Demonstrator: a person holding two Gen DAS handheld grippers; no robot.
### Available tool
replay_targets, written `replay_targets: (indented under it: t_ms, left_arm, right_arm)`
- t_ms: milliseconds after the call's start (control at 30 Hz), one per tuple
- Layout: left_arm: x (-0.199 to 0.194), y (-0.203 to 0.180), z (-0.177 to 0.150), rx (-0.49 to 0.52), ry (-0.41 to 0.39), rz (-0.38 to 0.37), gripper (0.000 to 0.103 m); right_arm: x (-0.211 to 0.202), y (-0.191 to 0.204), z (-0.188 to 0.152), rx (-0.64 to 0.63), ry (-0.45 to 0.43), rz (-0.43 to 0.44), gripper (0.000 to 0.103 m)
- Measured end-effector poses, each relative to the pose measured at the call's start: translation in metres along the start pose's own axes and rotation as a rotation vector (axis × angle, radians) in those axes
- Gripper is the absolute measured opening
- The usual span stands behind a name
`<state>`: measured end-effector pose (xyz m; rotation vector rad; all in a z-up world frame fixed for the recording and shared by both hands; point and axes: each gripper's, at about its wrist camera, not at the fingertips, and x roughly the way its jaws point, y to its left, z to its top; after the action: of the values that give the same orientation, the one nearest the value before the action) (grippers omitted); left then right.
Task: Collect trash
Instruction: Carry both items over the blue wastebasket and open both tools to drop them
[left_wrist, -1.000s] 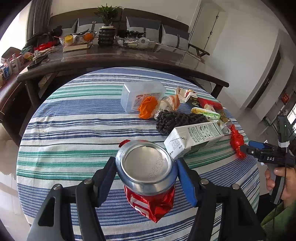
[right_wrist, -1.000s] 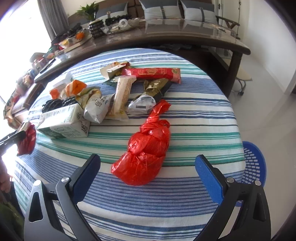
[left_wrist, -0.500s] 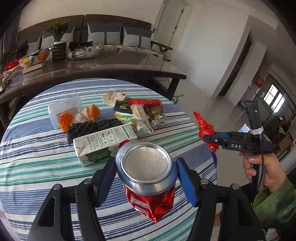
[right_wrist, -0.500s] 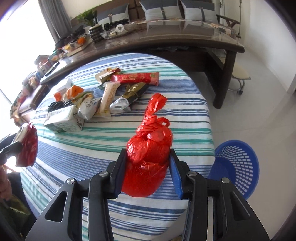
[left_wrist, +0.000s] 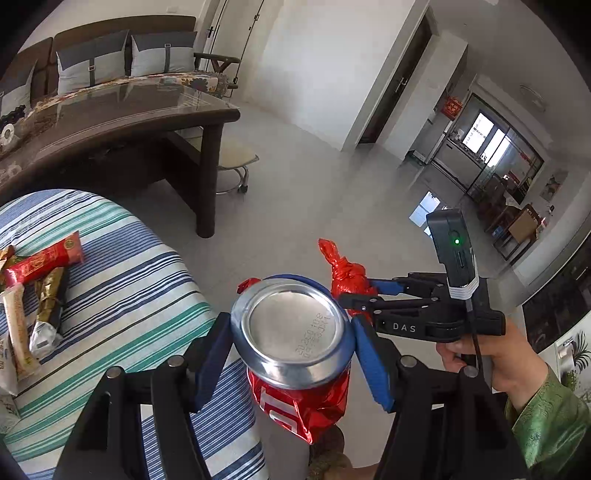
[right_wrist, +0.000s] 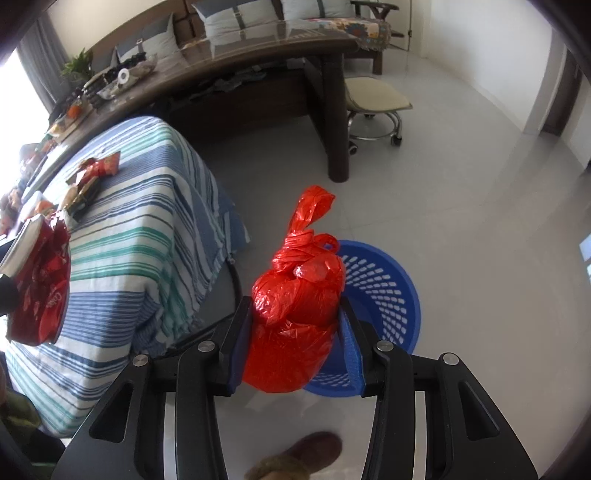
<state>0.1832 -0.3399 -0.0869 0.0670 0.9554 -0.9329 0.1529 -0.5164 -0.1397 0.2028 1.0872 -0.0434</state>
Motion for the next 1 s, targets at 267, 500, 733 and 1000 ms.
replay_targets:
  t_ms: [267, 500, 733, 1000]
  left_arm:
    - [0.102, -0.012, 0.020, -0.045, 0.082, -0.037, 0.066]
    - [0.149, -0.008, 0.021, -0.079, 0.130, -0.033, 0.067]
    - [0.181, 0.001, 0.027, -0.163, 0.160, -0.041, 0.074]
    - [0.128, -0.013, 0.031, -0.099, 0.059, 0.029, 0.074]
  right_arm:
    - [0.042, -0.054, 0.003, 0.031, 0.046, 0.018, 0.045]
    - [0.063, -0.082, 0.000, 0.048, 0.064, 0.009, 0.046]
    - [0.077, -0.092, -0.005, 0.030, 0.050, 0.034, 0.076]
    - [0.044, -0.101, -0.001, 0.058, -0.045, -0.053, 0.088]
